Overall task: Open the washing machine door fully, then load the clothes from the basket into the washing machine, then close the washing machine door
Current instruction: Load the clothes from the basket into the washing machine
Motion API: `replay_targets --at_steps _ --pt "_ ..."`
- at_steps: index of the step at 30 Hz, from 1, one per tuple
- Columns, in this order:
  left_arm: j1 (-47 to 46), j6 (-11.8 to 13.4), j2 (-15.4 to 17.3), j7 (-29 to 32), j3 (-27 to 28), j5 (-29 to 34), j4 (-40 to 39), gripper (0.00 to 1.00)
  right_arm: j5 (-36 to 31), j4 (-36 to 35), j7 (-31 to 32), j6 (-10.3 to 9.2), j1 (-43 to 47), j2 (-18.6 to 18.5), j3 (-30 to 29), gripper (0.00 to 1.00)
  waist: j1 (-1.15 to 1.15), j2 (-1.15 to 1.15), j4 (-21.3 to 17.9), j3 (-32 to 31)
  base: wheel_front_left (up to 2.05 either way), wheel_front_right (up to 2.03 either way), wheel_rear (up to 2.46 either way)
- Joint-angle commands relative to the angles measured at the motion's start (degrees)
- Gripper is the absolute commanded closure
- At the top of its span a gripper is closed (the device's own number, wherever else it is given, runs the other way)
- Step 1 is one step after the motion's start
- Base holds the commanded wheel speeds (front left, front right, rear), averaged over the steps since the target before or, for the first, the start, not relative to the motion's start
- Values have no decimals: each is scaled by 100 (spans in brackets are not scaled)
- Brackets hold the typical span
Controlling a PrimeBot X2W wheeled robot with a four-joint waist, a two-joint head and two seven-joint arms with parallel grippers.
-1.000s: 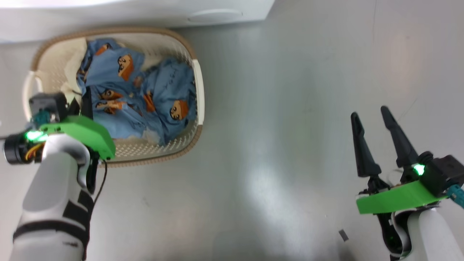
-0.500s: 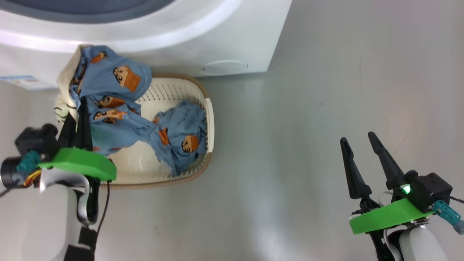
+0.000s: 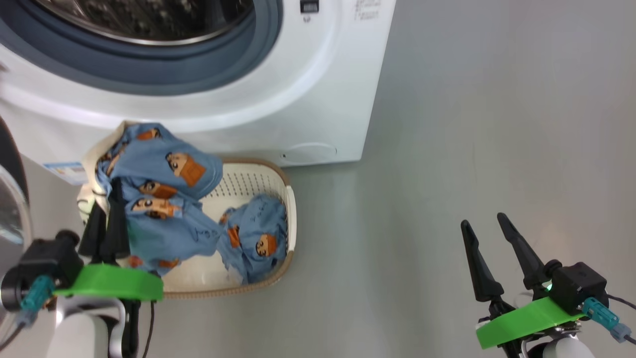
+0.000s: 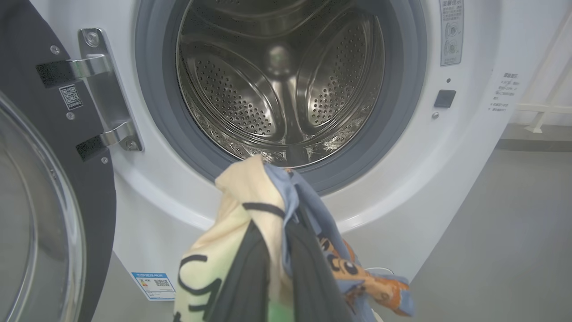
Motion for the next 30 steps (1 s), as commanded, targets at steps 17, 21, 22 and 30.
replay_targets --at_steps 17,21,22,30 --pt "1293 44 36 -37 354 43 -1060 100 -4 -218 -27 9 335 9 254 0 0 0 32 -1071 0 0 0" --pt "1562 111 12 -37 371 3 -1156 100 -19 -230 -27 9 424 11 252 0 0 0 20 -1234 0 0 0" --pt "1620 126 6 -37 371 -11 -1180 100 -25 -235 -27 9 446 9 248 0 0 0 13 -1257 0 0 0" --pt "1910 224 -32 -37 265 -102 -1245 100 -22 -202 -27 9 562 -1 232 0 0 0 -36 -1420 0 0 0"
